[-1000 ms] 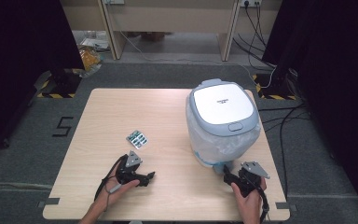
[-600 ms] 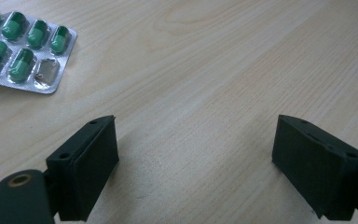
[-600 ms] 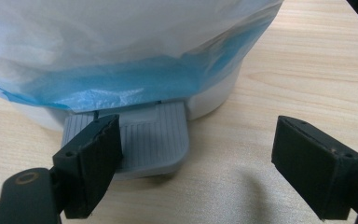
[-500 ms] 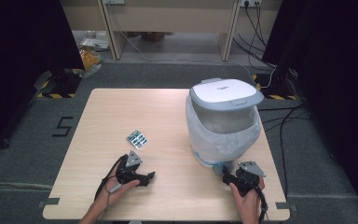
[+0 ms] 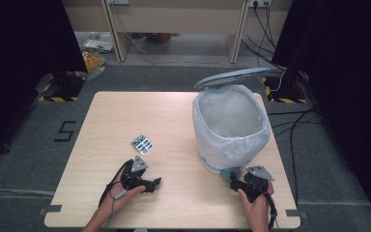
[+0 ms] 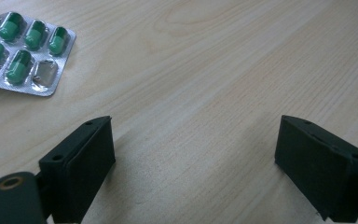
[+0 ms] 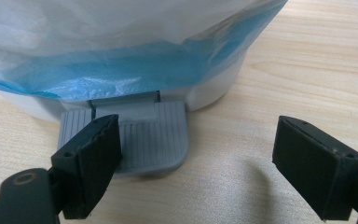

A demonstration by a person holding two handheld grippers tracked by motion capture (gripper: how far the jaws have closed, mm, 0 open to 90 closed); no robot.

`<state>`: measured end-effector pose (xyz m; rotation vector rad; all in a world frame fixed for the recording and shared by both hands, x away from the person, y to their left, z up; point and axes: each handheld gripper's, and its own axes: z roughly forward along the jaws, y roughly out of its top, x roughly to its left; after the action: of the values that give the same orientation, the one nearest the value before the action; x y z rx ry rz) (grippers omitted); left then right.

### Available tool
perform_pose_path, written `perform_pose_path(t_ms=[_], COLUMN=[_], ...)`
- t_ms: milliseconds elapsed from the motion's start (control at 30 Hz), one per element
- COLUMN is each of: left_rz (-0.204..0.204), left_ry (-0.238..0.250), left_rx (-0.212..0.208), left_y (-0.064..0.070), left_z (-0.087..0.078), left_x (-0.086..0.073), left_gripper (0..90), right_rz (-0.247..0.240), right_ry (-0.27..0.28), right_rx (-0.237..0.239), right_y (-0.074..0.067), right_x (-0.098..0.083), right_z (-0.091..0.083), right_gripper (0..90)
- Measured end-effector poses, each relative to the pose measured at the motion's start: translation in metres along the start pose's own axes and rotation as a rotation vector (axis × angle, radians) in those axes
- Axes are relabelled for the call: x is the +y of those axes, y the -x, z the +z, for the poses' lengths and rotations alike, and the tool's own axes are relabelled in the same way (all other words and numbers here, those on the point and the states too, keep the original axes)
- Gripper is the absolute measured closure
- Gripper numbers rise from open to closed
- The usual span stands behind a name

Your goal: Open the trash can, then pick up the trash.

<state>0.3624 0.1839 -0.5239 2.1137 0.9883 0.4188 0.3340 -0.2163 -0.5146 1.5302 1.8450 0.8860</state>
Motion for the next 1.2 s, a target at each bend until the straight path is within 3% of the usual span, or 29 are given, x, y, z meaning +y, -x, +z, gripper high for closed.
perform_pose_path(t_ms=[233,700,900,967,1100,1200], left_rz=[0.000,0.001,-0.018,-0.023,-0.009,-0.034], left_ry=[0.000,-0.003,0.019,0.038,0.054,0.073], left_rx=[0.000,0.012,0.020,0.021,0.071,0.098], left_y=[0.000,0.000,-0.001,-0.002,-0.006,-0.013], left_z=[0.000,0.000,-0.002,-0.003,-0.007,-0.010], left_x=[0.000,0.001,0.000,-0.001,-0.002,0.000], left_gripper=[11.2,11.2,15.2,15.1,15.1,15.2], right_rz=[-0.001,0.024,0.018,0.002,-0.010,-0.015], right_ry=[0.001,-0.007,-0.009,0.001,0.000,-0.001], right_rx=[-0.011,0.009,0.025,0.003,0.000,0.003], right_y=[-0.001,0.001,-0.003,-0.006,-0.008,-0.008], right_x=[0.000,0.000,-0.001,-0.001,-0.001,-0.001], right_z=[-0.001,0.000,-0.001,-0.002,-0.002,-0.003], right_gripper=[16.0,16.3,16.6,16.6,17.0,17.0])
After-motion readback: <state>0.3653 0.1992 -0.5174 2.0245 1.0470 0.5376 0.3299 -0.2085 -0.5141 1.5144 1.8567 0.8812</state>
